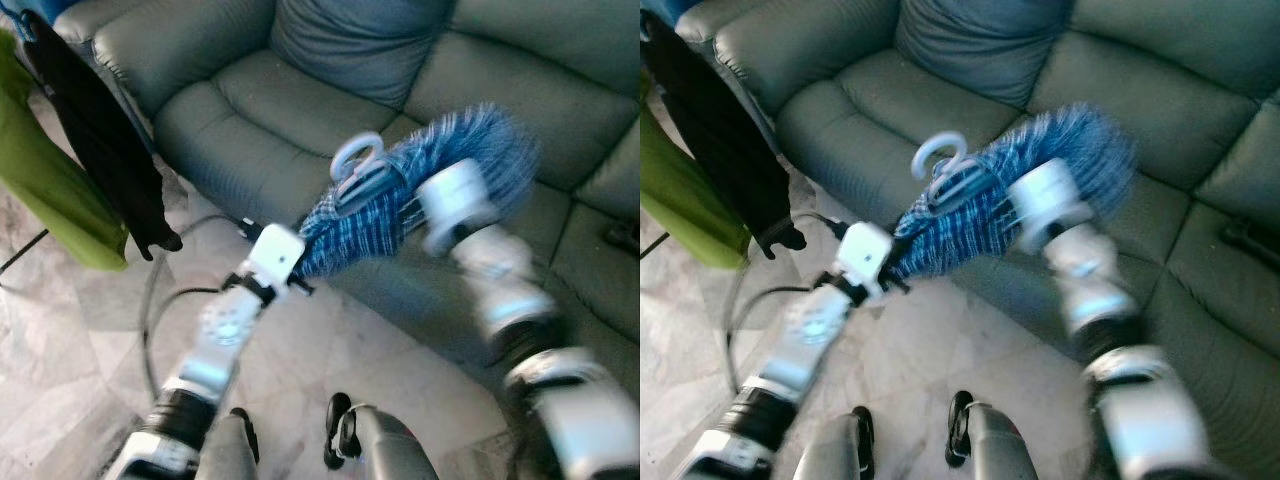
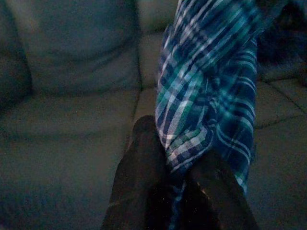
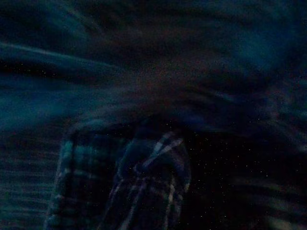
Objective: Hang hanger
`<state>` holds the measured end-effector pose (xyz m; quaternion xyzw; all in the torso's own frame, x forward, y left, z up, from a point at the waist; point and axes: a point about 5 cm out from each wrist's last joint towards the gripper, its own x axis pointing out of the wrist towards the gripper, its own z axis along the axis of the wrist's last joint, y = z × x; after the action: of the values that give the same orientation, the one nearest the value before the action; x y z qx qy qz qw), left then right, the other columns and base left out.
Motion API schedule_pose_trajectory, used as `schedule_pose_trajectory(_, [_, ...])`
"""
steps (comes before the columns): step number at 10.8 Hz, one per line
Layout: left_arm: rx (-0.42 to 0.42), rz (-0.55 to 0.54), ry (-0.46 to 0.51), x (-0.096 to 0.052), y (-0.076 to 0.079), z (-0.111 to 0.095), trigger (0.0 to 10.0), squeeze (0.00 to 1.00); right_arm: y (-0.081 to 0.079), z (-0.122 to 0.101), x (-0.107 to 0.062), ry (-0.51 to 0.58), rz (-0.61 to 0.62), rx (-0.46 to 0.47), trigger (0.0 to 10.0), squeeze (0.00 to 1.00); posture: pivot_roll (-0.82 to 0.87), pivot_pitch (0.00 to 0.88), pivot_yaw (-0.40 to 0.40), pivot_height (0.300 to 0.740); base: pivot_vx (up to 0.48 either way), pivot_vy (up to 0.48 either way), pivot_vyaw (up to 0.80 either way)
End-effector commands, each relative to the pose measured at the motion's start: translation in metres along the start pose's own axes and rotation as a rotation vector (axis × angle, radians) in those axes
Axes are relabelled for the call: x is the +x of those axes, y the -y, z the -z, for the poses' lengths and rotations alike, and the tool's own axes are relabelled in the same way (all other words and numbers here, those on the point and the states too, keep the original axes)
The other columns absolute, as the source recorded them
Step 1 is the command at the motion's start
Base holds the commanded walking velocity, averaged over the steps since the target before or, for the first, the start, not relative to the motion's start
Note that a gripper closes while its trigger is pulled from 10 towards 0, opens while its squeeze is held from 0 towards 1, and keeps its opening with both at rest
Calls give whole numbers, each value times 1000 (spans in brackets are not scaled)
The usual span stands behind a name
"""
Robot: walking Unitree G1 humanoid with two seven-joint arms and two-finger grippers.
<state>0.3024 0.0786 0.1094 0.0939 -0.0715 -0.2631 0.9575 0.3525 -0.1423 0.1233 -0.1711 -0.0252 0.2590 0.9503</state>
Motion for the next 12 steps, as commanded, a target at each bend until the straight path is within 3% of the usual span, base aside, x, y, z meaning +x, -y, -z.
schedule_pose_trajectory(1, [-45, -64, 99, 7, -7, -22, 0, 0, -47, 8, -4, 9, -288, 42, 0, 0, -15, 211, -46, 740, 0, 0, 0])
schedule_pose_trajectory(3, [-103, -68, 92, 13, -2, -27, 0, 0, -83, 7, -13, 41, -516, 144, 0, 0, -16, 210, -47, 740, 0, 0, 0])
schedule_pose_trajectory(4, [-111, -62, 88, 16, 0, -29, 0, 0, -86, 15, -17, -4, -544, 98, 1020, 0, -17, 208, -44, 740, 0, 0, 0])
schedule_pose_trajectory(5, [-109, -60, 80, 17, -1, -29, 0, 0, -73, 27, -17, -87, -469, 3, 10000, 855, -19, 208, -43, 740, 0, 0, 0])
schedule_pose_trajectory(6, [-106, -68, 69, 16, -4, -27, 0, 0, -57, 29, -18, -111, -378, -21, 10000, 1000, -19, 208, -43, 740, 0, 0, 0])
schedule_pose_trajectory(7, [-94, -99, 61, 15, -12, -26, 0, 0, -36, 32, -26, -146, -291, -191, 10000, 1000, -19, 208, -43, 740, 0, 0, 0])
schedule_pose_trajectory(8, [-91, -118, 63, 16, -19, -27, 0, 0, -32, 34, -32, -157, -309, -314, 10000, 1000, -29, 212, -45, 740, 0, 0, 0])
schedule_pose_trajectory(9, [-72, -154, 58, 15, -33, -26, 0, 0, -28, 41, -40, -165, -273, -334, 10000, 1000, -35, 213, -46, 740, 0, 0, 0])
schedule_pose_trajectory(10, [-67, -162, 59, 14, -36, -26, 0, 0, -25, 44, -42, -178, -253, -340, 10000, 1000, -34, 212, -48, 740, 0, 0, 0])
schedule_pose_trajectory(11, [-31, -204, 41, 10, -50, -21, 0, 0, -10, 53, -47, -217, -55, -211, 10000, 1000, -31, 212, -49, 740, 0, 0, 0])
schedule_pose_trajectory(12, [-23, -269, 10, 6, -61, -14, 0, 0, -5, 66, -54, -289, 30, -122, 10000, 1000, -31, 212, -49, 740, 0, 0, 0])
